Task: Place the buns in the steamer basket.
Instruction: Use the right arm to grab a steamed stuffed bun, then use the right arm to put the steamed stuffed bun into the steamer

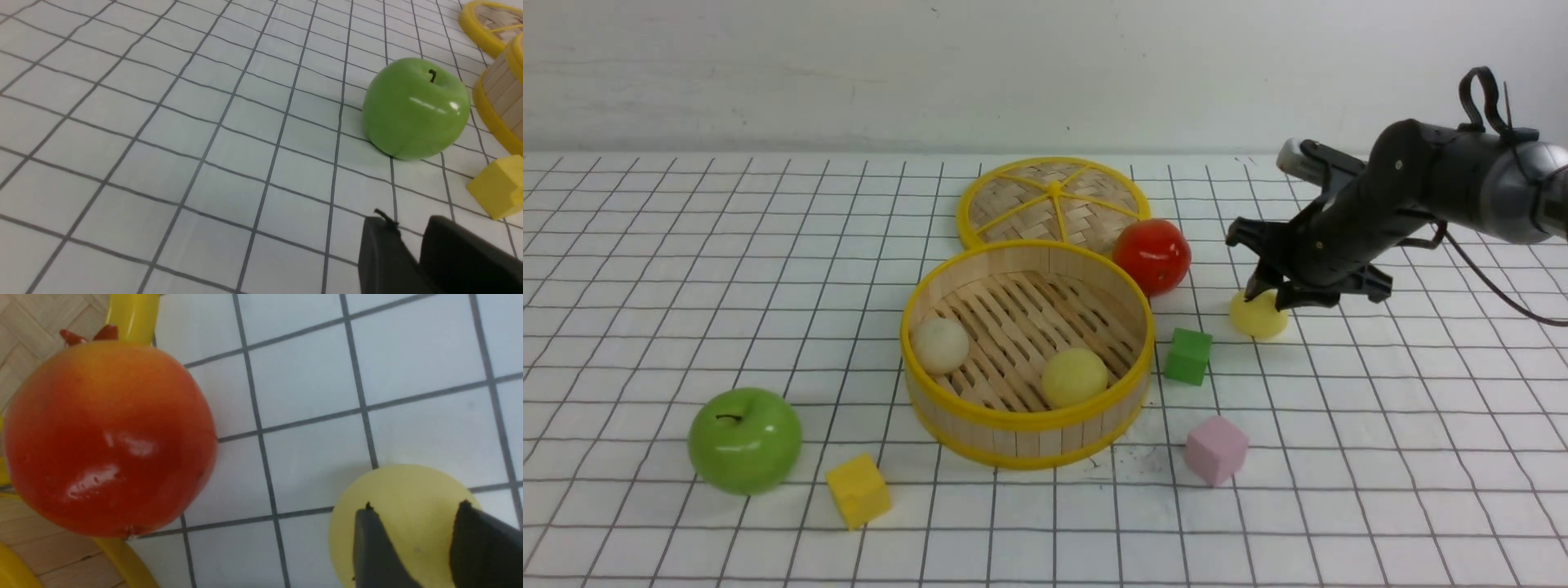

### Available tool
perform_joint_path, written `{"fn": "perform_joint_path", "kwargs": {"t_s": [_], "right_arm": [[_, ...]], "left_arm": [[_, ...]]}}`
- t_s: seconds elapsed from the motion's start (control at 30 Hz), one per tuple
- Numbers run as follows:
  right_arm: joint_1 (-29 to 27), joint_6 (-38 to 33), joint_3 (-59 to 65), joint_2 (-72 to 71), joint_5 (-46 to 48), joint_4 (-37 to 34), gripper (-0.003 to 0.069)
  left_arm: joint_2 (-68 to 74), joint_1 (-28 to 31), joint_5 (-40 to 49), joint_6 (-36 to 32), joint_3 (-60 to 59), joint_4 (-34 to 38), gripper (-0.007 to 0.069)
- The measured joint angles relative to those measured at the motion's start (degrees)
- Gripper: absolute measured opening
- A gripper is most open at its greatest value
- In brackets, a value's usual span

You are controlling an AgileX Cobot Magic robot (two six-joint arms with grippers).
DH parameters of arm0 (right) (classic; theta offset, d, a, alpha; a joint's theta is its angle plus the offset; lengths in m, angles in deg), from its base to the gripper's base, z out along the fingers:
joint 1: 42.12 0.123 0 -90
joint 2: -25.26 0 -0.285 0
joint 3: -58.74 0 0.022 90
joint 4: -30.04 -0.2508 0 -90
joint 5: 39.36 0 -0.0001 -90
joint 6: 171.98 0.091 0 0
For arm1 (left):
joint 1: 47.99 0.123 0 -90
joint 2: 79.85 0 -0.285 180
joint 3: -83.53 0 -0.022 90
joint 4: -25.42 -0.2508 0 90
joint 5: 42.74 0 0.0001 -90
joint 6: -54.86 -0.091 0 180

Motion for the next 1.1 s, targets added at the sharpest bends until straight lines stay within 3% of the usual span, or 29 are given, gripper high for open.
{"fn": "perform_joint_path", "kwargs": {"t_s": [0.17,0.27,0.6,0.9,1.1], "right_arm": [[0.0,0.0,0.0,0.0,0.9,0.0,0.0039],[0.0,0.0,0.0,0.0,1.6,0.0,0.0001],[0.6,-0.5,0.0,-3.1,3.8,-0.1,-0.0001],[10.5,-12.6,0.0,-10.1,1.8,-8.6,-0.0001],[16.0,-16.8,0.0,-7.3,-1.3,-9.4,0.001]], "left_arm": [[0.0,0.0,0.0,0.0,0.0,0.0,0.0148],[0.0,0.0,0.0,0.0,0.0,0.0,0.0151],[0.0,0.0,0.0,0.0,0.0,0.0,0.0162],[0.0,0.0,0.0,0.0,0.0,0.0,0.0164],[0.0,0.0,0.0,0.0,0.0,0.0,0.0165]]}}
